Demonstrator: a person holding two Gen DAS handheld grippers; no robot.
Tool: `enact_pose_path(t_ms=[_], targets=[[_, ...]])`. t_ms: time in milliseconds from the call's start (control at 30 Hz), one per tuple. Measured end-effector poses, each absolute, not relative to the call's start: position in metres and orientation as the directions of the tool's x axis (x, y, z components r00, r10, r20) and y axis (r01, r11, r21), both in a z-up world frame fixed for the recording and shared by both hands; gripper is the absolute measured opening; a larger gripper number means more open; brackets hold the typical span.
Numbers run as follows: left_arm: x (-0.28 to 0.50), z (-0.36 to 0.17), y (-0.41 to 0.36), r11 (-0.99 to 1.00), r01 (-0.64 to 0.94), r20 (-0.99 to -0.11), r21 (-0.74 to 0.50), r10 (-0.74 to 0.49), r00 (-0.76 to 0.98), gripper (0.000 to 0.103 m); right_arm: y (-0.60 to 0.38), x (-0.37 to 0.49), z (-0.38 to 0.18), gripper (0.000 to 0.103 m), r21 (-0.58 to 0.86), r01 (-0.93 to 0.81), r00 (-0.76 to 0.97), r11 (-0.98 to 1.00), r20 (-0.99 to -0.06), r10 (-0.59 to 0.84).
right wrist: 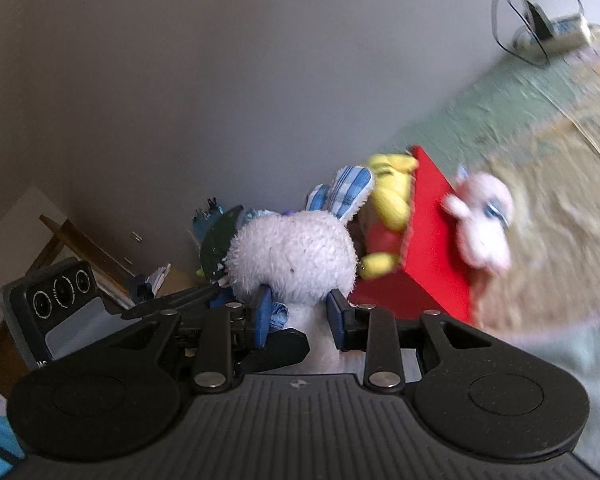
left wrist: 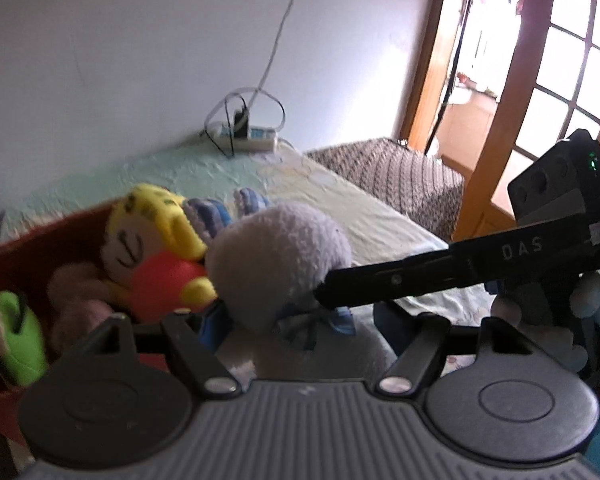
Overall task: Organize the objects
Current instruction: 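Carry the white bunny with the right tool over the red box, then lower the white bunny into the red box beside the green plush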
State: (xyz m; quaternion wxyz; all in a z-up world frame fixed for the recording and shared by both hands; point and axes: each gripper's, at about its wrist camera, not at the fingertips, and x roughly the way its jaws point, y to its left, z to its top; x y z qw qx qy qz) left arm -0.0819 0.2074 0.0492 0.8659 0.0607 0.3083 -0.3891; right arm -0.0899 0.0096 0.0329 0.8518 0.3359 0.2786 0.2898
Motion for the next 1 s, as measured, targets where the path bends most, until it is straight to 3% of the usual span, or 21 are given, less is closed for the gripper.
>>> enact_pose_path(t_ms=[367, 1000], targets=[[-0.056, 0.061, 0.257, 0.748, 0.652, -0.511, -0.124, -0.612, 0.604, 0.076, 0.061, -0.039, 0.047, 0.033, 0.654, -0.375, 0.685, 0.657, -0.283, 0.672], [0.026, 0.023, 0.305, 0.852, 0.474, -0.573, -0.223, -0.508, 0.643, 0.076, 0.122, 0.038, 0.032, 0.033, 0.576, -0.358, 0.605, 0.735, -0.457, 0.652]])
